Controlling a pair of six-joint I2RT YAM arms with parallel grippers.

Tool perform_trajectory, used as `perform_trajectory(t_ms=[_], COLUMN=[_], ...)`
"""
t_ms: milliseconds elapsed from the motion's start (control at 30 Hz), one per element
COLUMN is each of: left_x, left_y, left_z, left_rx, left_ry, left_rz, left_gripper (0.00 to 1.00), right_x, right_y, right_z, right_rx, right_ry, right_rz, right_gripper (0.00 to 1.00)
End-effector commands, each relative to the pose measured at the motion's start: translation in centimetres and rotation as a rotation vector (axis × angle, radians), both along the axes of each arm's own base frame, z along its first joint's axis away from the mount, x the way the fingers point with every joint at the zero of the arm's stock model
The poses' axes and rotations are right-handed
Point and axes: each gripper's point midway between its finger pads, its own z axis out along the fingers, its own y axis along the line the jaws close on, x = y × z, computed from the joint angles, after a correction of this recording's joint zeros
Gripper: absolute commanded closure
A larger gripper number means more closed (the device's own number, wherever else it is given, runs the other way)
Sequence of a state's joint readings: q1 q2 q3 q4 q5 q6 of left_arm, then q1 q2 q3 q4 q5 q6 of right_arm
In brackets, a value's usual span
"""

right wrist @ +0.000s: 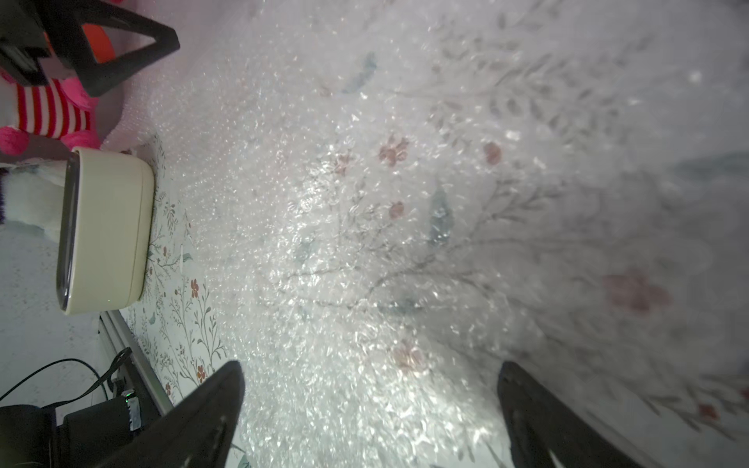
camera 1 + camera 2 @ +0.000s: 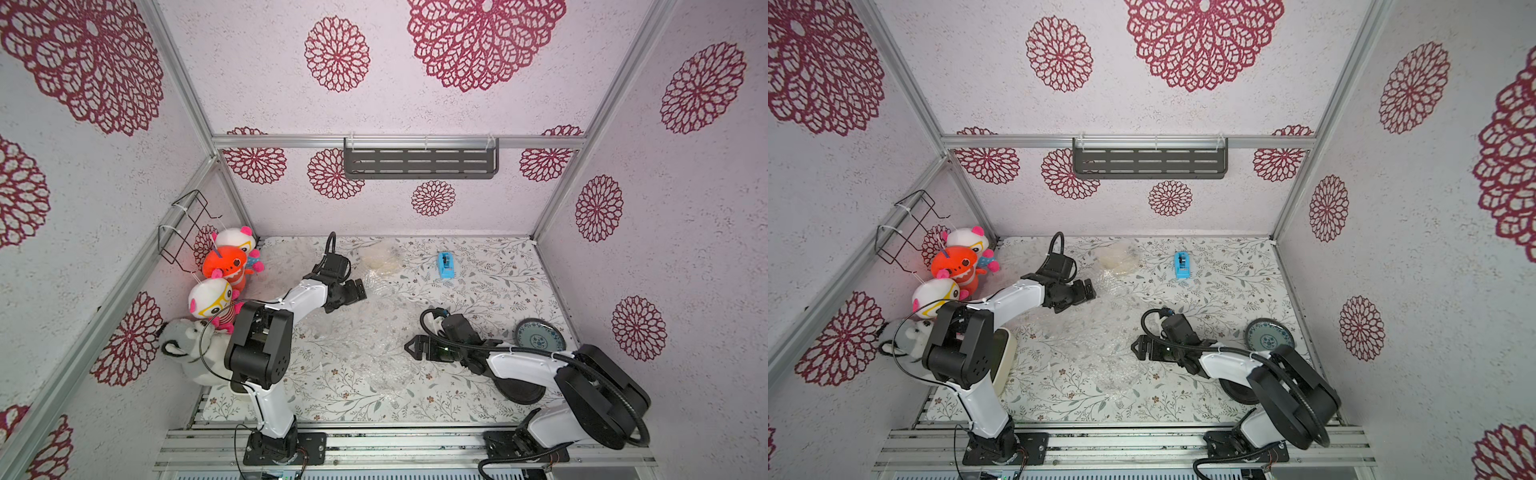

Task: Wrap dinner plates in bubble wrap
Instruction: Adjust the bubble wrap at the center of the board.

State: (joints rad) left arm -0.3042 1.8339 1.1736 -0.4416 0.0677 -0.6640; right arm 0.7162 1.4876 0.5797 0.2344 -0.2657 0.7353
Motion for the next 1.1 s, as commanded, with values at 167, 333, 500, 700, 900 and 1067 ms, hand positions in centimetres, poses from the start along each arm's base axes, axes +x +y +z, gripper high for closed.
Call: perform_trajectory(t_ms=[167,333,500,700,900,1067], left_x=[-8.6,-12.7,-13.7,-10.1,-6.2,-3.4], left_y=[0.3,-4.1,-9.6,-10.7,-8.9,-6.1], left_z=[-2.9,-1.6,-0.3,3.5,4.5,4.0], left_rx=[-0.009,-0.102,-0.155,-0.164,-0.117,-0.063], left_ry=[0.121,0.12,0.103,-0.035,-0.106,-0.1], left_rz=[0.016,0.006,-0.021,0.03,0.085,0.129], left_gripper=[0.02,0.02,0.02,0.02,0.02,0.02], right_x=[2.7,6.2,10.7,12.7,8.7,6.0], right_y=[-4.9,-8.1,-10.5,-13.2,-11.1,-6.8], right_z=[-3.2,-2.9,-1.6,3.3,4.5,3.4], right_rx=[-0.205,-0.246,-0.327,-0.322,-0.113,0.014], right_ry=[0.109,0.09,0.033,-0.087,-0.027,0.046], right_rz=[-0.103,-0.142,-0.2,-0.291,-0.261,-0.203], right_gripper=[0.01,0.01,0.01,0.01,0.01,0.01])
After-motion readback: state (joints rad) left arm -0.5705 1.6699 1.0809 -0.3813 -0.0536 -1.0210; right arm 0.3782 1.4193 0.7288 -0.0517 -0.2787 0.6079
